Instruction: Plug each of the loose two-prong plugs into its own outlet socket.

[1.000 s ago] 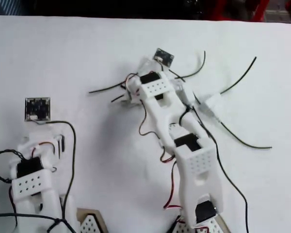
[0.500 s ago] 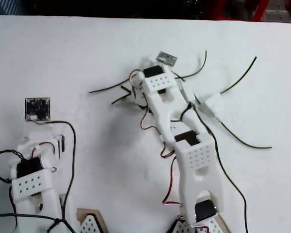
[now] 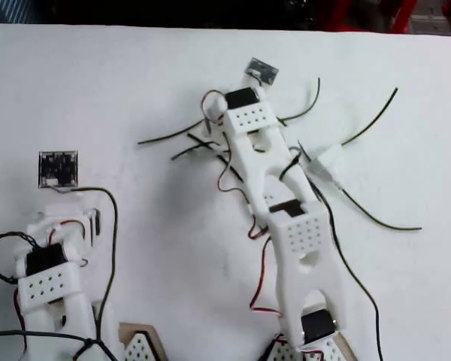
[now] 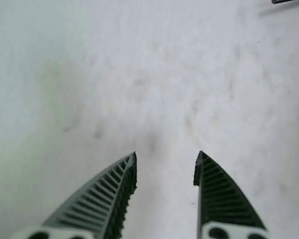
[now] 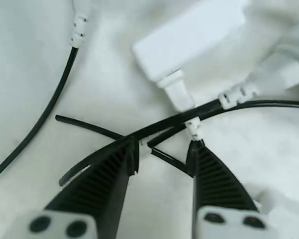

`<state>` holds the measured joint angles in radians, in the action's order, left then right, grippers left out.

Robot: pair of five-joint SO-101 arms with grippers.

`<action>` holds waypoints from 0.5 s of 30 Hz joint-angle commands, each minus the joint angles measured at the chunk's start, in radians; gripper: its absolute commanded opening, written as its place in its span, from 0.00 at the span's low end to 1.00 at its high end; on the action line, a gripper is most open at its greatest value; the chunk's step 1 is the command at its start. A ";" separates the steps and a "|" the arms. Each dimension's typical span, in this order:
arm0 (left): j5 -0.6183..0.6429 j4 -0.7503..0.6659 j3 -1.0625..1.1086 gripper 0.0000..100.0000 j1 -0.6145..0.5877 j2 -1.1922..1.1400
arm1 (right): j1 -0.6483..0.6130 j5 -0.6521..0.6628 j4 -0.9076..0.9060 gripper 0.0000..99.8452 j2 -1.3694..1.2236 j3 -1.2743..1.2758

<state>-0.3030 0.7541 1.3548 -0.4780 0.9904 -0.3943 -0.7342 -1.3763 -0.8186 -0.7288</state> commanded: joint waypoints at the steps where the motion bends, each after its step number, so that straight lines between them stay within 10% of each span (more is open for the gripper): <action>1: -0.012 -0.018 -0.003 0.20 -0.007 0.022 | 0.010 -0.006 -0.010 0.15 -0.051 -0.115; 15: -0.012 -0.018 -0.003 0.20 -0.007 0.022 | -0.053 -0.048 -0.236 0.15 -0.157 -0.292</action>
<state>-0.3030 0.7541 1.3548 -0.4780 0.9904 -0.4173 -0.7710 -1.5528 -0.9889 -0.9697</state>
